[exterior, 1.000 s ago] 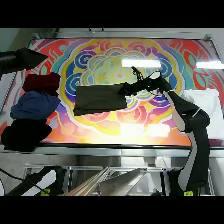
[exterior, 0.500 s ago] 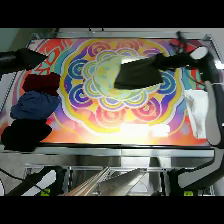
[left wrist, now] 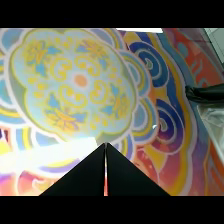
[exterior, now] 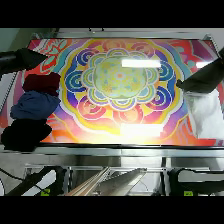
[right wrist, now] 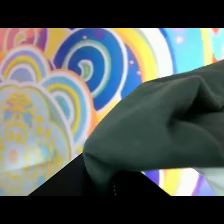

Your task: Fold the shirts.

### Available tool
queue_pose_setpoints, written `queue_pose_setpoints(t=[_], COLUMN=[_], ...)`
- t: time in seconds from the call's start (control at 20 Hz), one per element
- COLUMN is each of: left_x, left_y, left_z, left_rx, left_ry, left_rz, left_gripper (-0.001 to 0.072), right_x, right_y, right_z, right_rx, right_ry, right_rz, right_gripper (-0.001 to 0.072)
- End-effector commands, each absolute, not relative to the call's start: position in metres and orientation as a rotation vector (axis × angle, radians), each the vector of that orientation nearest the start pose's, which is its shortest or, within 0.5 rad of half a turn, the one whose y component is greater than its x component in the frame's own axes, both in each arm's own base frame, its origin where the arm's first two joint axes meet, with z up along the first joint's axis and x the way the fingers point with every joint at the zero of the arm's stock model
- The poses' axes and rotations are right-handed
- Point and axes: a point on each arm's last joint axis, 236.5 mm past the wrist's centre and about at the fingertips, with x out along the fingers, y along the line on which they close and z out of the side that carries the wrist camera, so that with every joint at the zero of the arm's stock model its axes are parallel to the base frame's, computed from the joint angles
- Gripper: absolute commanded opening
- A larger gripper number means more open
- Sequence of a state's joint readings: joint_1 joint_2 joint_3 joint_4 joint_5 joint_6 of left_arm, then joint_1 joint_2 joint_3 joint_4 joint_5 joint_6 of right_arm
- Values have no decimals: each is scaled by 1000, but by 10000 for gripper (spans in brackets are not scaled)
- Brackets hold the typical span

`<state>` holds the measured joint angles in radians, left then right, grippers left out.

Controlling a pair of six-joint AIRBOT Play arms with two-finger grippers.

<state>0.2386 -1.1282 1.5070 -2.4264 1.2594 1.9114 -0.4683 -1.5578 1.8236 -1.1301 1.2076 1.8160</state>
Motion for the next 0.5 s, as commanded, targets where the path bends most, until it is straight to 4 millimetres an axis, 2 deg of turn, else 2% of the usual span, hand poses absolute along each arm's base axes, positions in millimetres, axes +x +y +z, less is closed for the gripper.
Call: queue_pose_setpoints(t=[0.0, 0.2, 0.45], left_x=[406, 406, 406], left_y=[-76, -76, -76], left_z=[266, 266, 266], left_rx=[-370, -369, -370], left_ry=[648, 648, 647], left_rz=[-537, -536, -537], left_gripper=[24, 23, 23], right_x=[452, 431, 419], right_y=[-188, -219, -227], right_z=[143, 167, 169], right_rx=[852, 808, 757], right_ry=[901, 829, 847], right_rz=[-398, -428, -379], right_gripper=[26, 26, 26])
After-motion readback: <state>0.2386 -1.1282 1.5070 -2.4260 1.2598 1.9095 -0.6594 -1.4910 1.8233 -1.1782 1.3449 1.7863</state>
